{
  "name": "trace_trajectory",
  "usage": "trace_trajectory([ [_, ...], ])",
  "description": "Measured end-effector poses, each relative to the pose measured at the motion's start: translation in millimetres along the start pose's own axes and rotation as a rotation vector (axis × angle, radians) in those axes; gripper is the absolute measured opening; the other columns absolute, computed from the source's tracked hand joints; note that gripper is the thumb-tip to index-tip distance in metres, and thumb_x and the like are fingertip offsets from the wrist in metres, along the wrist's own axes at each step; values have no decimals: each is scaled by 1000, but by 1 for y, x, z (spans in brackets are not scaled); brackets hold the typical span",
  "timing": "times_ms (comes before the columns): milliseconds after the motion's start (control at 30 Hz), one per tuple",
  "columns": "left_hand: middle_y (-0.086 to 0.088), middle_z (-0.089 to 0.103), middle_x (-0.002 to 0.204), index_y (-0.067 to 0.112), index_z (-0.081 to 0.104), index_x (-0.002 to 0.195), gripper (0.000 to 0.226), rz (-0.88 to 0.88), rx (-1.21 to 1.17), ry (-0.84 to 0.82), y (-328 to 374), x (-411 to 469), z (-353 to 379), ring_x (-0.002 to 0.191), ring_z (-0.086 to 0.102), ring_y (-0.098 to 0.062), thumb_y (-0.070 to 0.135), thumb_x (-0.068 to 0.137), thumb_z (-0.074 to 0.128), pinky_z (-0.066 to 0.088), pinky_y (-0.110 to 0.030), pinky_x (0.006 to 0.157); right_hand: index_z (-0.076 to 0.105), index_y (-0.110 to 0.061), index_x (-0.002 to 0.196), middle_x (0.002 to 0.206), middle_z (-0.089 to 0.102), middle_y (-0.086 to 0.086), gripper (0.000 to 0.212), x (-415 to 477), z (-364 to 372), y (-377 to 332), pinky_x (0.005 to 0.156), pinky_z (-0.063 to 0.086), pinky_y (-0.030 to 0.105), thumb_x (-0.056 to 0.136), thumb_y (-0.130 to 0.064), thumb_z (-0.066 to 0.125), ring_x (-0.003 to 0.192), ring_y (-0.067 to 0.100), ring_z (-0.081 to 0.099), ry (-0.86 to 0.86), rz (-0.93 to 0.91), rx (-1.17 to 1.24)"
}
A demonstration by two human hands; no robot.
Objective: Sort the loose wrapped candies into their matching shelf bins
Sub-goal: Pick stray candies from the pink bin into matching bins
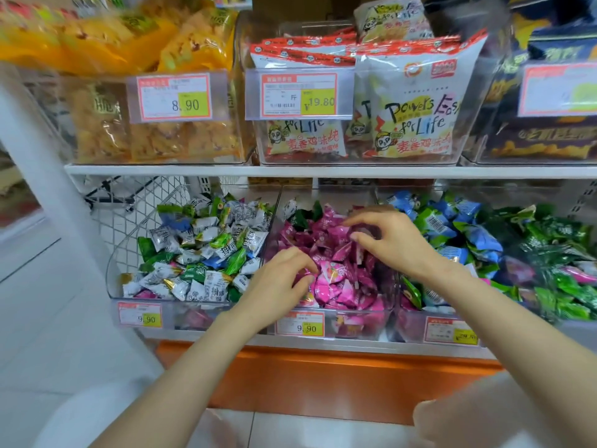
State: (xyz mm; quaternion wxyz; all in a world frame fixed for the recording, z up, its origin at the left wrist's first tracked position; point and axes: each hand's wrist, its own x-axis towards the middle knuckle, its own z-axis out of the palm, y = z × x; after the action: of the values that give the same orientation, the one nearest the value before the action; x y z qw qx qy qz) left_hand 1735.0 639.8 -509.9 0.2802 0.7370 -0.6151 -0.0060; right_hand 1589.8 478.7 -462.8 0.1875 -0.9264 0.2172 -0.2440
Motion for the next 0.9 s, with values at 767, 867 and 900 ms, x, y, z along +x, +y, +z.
trace_trajectory([
  [767,-9,23,152,37,26,144,77,-173,370,-375,-51,149,16,140,16,-31,-7,84,45,29,-40,110,72,-20,102,102,69,-3,17,-25,-15,33,83,44,28,89,-18,60,98,16,58,81,63,-21],
  [867,-16,40,142,33,29,143,65,-189,445,-361,-47,156,21,137,25,-34,0,89,46,22,-37,109,72,-21,102,102,69,-3,17,-23,-16,38,79,44,28,89,-19,60,96,16,59,70,69,-28],
  [900,-16,43,139,29,32,142,62,-193,435,-335,-47,158,22,136,27,-34,1,89,46,23,-37,108,72,-21,102,102,69,-3,17,-23,-16,38,80,43,27,89,-19,60,96,16,59,62,67,-25],
])
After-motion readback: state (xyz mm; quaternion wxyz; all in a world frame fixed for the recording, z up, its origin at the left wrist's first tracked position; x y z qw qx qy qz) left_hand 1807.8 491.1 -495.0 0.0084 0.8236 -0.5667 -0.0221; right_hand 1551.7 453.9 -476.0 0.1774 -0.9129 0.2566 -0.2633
